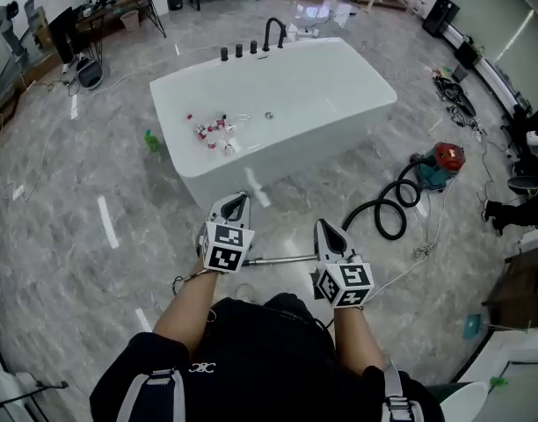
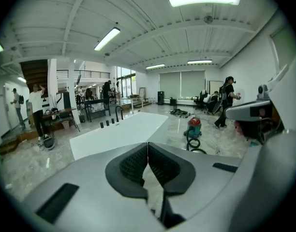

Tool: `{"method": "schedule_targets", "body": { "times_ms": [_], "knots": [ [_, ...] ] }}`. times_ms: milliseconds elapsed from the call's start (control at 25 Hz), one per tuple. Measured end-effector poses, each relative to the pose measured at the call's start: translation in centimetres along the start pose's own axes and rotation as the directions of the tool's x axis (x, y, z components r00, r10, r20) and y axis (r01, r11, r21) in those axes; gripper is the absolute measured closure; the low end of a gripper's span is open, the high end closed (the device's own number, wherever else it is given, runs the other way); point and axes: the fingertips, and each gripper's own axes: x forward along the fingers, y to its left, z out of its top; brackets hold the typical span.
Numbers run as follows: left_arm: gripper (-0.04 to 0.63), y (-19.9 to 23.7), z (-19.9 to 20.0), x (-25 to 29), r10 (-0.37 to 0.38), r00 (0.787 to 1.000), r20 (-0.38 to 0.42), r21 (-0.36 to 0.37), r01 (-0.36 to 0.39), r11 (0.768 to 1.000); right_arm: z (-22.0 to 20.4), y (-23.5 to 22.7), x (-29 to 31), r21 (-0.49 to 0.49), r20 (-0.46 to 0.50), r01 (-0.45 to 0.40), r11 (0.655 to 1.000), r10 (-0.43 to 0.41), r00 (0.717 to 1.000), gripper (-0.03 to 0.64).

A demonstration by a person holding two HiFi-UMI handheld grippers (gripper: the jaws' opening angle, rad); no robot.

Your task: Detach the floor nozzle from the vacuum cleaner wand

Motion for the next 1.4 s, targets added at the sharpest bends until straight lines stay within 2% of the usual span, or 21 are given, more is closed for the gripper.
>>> {"method": "schedule_targets", "body": {
  "times_ms": [80, 200, 360, 480, 600, 720, 760, 840, 920, 1000, 1120, 1160, 1200, 1240, 1280, 1320, 1360, 1400],
  "knots": [
    [0.584, 0.7, -1.4, 2.5, 0.014, 0.999, -0.042, 0.022, -0.013, 1.000, -1.8, -1.4, 1.7, -0.068, -0.050, 0.001, 0.998, -0.004, 0.999, 0.609],
    [0.584, 0.9, -4.6, 5.4, -0.010, 0.994, -0.113, -0.062, 0.003, 0.998, -6.4, -3.1, 4.4, -0.135, -0.174, -0.033, 0.990, 0.009, 0.985, 0.609],
    [0.584, 0.3, -9.7, 8.9, -0.061, 0.981, -0.184, -0.208, 0.022, 0.978, -13.1, -4.2, 9.1, -0.153, -0.347, -0.150, 0.977, 0.089, 0.934, 0.609],
    [0.584, 0.7, -14.6, 13.6, -0.052, 0.979, -0.196, -0.237, 0.005, 0.972, -19.6, -5.6, 14.9, -0.142, -0.432, -0.249, 0.958, 0.166, 0.886, 0.609],
    [0.584, 0.1, -21.9, 17.1, -0.037, 0.977, -0.211, -0.283, -0.024, 0.959, -30.0, -6.9, 18.8, -0.132, -0.556, -0.350, 0.927, 0.223, 0.801, 0.609],
    [0.584, 0.1, -30.9, 21.2, -0.071, 0.968, -0.241, -0.374, -0.024, 0.927, -43.2, -9.4, 23.2, -0.168, -0.686, -0.397, 0.903, 0.182, 0.704, 0.607],
    [0.584, 0.4, -33.8, 22.0, -0.076, 0.963, -0.257, -0.392, -0.032, 0.919, -48.1, -10.4, 24.3, -0.168, -0.735, -0.398, 0.902, 0.155, 0.660, 0.598],
    [0.584, 0.6, -39.1, 22.3, -0.074, 0.954, -0.292, -0.429, -0.062, 0.901, -57.5, -11.8, 25.6, -0.164, -0.823, -0.428, 0.889, 0.116, 0.556, 0.535],
    [0.584, 0.5, -43.8, 22.2, -0.073, 0.946, -0.315, -0.466, -0.087, 0.881, -65.8, -12.3, 26.4, -0.187, -0.879, -0.519, 0.834, 0.094, 0.468, 0.486],
    [0.584, 0.3, -48.8, 21.9, -0.084, 0.935, -0.344, -0.482, -0.099, 0.871, -73.2, -11.8, 27.2, -0.220, -0.914, -0.637, 0.739, 0.071, 0.399, 0.465],
    [0.584, -0.6, -56.2, 21.1, -0.112, 0.914, -0.391, -0.511, -0.114, 0.852, -82.8, -10.7, 27.6, -0.270, -0.940, -0.776, 0.570, 0.016, 0.340, 0.463],
    [0.584, -0.9, -58.4, 21.0, -0.122, 0.909, -0.399, -0.532, -0.121, 0.838, -85.6, -10.7, 27.6, -0.284, -0.945, -0.805, 0.522, -0.011, 0.326, 0.463],
    [0.584, -1.0, -60.4, 21.2, -0.131, 0.906, -0.402, -0.551, -0.125, 0.825, -88.3, -10.8, 27.9, -0.295, -0.948, -0.821, 0.489, -0.041, 0.317, 0.463],
    [0.584, -0.9, -62.4, 21.7, -0.134, 0.905, -0.404, -0.558, -0.128, 0.820, -90.7, -11.0, 28.5, -0.304, -0.948, -0.824, 0.479, -0.066, 0.312, 0.463],
    [0.584, -0.8, -64.3, 22.3, -0.133, 0.902, -0.412, -0.547, -0.128, 0.827, -92.9, -11.2, 29.2, -0.308, -0.947, -0.818, 0.486, -0.081, 0.310, 0.463],
    [0.584, -0.8, -65.9, 22.9, -0.129, 0.897, -0.424, -0.519, -0.124, 0.846, -94.9, -11.2, 29.8, -0.306, -0.949, -0.814, 0.494, -0.086, 0.305, 0.463],
    [0.584, -0.9, -67.3, 23.4, -0.127, 0.891, -0.435, -0.486, -0.113, 0.867, -96.7, -11.1, 30.0, -0.299, -0.951, -0.820, 0.487, -0.085, 0.297, 0.463],
    [0.584, -1.1, -68.3, 23.8, -0.132, 0.889, -0.439, -0.464, -0.099, 0.880, -98.1, -11.1, 30.0, -0.292, -0.954, -0.838, 0.461, -0.079, 0.289, 0.460]
  ]
}}
